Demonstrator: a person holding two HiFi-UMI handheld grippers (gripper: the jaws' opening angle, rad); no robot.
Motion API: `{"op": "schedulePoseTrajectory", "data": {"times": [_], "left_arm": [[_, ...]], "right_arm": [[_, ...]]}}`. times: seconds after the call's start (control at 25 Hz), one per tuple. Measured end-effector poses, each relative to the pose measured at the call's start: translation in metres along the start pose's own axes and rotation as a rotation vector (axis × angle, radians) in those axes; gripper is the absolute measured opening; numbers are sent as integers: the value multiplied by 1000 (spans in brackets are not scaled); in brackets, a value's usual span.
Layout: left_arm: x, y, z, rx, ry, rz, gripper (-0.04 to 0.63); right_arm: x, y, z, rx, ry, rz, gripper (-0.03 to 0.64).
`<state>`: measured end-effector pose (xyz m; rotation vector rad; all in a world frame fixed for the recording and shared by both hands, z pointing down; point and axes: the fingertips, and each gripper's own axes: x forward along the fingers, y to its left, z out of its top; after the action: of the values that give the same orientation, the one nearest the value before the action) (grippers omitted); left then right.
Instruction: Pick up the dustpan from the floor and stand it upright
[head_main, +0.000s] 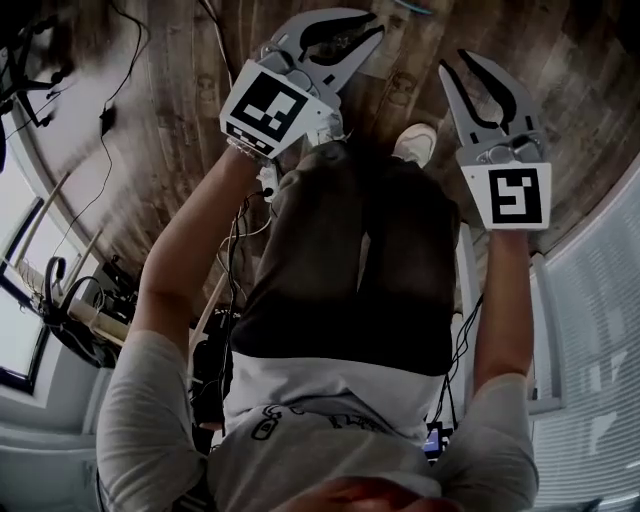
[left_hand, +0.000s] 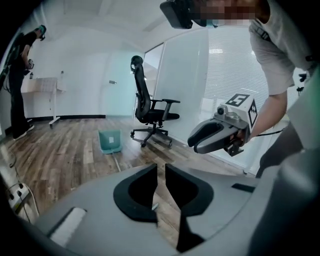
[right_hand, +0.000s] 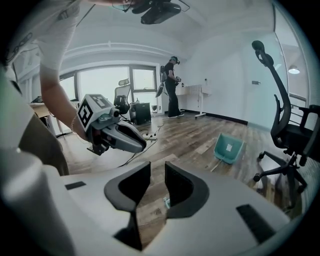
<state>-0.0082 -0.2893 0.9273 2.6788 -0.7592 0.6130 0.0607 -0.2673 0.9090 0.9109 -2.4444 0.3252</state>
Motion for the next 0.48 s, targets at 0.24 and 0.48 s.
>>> {"op": "schedulePoseTrajectory", "data": {"times": [0.24, 0.48], "left_arm": [[38, 22, -64, 27, 21, -19, 40], [75, 46, -126, 31, 53, -53, 48]], "right_arm": [[44, -11, -60, 0, 2, -3, 78], [86, -28, -118, -22, 8, 8, 78]]}}
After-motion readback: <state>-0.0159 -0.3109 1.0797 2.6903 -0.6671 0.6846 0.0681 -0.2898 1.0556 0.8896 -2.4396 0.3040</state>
